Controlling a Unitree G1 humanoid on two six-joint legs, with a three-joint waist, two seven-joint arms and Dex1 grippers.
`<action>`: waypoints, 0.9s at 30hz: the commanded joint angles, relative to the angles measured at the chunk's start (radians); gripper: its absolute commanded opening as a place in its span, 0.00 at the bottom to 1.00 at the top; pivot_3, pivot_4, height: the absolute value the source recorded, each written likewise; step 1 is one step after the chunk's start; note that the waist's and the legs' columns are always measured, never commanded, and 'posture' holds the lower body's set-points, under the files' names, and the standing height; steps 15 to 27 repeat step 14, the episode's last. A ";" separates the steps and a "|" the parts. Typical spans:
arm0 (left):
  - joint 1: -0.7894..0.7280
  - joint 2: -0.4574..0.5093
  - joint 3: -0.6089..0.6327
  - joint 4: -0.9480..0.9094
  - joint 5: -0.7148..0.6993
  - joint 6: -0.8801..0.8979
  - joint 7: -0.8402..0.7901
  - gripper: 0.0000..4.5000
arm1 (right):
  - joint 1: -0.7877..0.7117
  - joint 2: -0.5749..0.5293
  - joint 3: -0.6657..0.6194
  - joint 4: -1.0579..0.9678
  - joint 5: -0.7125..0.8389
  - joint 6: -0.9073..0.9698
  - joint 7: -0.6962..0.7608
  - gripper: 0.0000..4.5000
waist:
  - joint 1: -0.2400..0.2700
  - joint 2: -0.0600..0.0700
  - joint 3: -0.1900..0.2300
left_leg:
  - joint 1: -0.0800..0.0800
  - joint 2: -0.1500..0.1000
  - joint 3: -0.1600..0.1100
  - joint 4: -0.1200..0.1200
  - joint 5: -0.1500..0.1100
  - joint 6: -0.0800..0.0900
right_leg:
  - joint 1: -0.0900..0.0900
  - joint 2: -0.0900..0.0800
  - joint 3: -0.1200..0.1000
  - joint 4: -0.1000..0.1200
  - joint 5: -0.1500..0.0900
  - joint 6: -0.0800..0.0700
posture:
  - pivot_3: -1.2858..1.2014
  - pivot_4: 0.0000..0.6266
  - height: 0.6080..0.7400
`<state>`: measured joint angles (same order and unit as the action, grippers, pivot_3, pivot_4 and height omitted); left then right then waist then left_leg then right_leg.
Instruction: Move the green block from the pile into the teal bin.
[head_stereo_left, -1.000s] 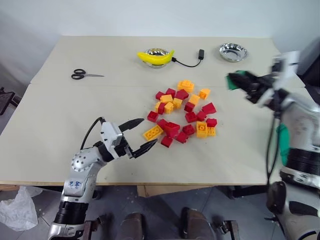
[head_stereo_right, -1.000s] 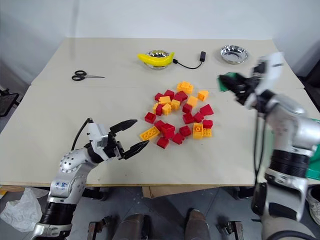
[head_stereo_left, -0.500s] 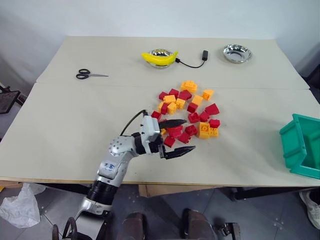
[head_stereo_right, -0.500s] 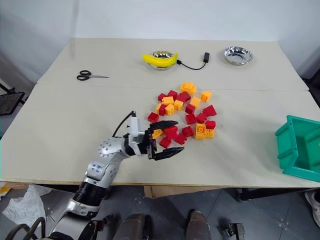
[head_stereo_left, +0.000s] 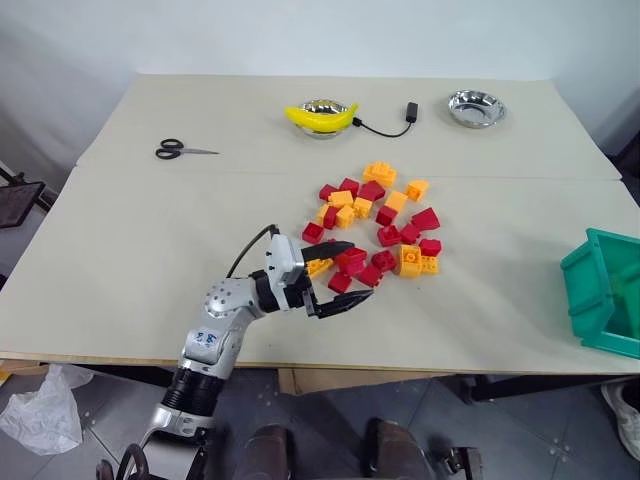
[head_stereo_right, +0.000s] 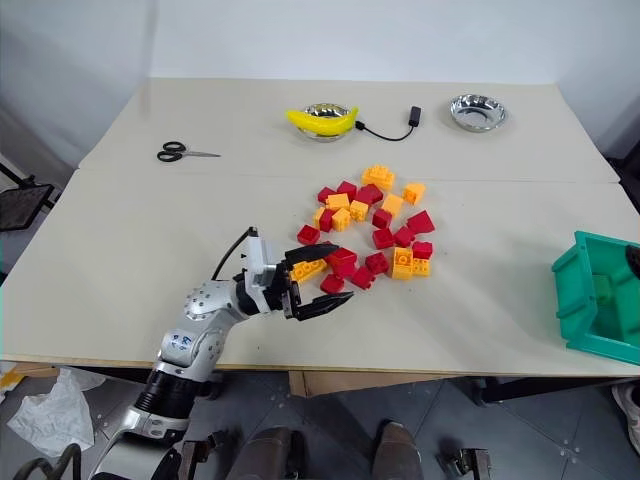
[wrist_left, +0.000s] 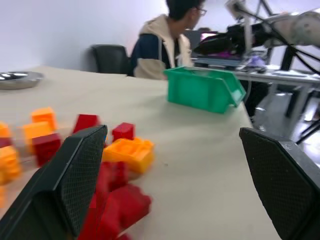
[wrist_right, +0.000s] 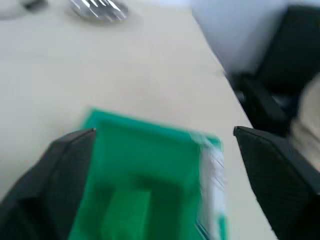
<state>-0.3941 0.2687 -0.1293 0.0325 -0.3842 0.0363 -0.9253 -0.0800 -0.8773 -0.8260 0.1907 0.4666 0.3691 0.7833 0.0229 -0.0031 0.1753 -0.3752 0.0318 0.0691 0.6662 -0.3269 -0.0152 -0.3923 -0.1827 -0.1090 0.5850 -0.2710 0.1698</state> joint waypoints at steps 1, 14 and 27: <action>0.043 0.068 0.074 -0.013 0.041 -0.063 0.027 1.00 | -0.015 0.054 0.074 -0.196 0.114 -0.054 0.110 0.99 | -0.006 0.000 0.000 | 0.000 0.000 0.000 0.000 0.000 0.000 | 0.000 0.000 0.000 0.000 0.000 0.000 | 0.52 0.24 1.00; 0.308 0.257 0.339 -0.056 0.084 -0.138 0.164 1.00 | 0.055 0.254 0.469 -0.224 0.012 -0.350 0.273 0.99 | 0.002 -0.002 0.001 | 0.000 0.000 -0.002 0.001 -0.002 0.001 | 0.001 -0.001 -0.001 0.000 0.000 0.000 | 0.52 0.24 1.00; 0.308 0.257 0.339 -0.056 0.084 -0.138 0.164 1.00 | 0.055 0.254 0.469 -0.224 0.012 -0.350 0.273 0.99 | 0.002 -0.002 0.001 | 0.000 0.000 -0.002 0.001 -0.002 0.001 | 0.001 -0.001 -0.001 0.000 0.000 0.000 | 0.52 0.24 1.00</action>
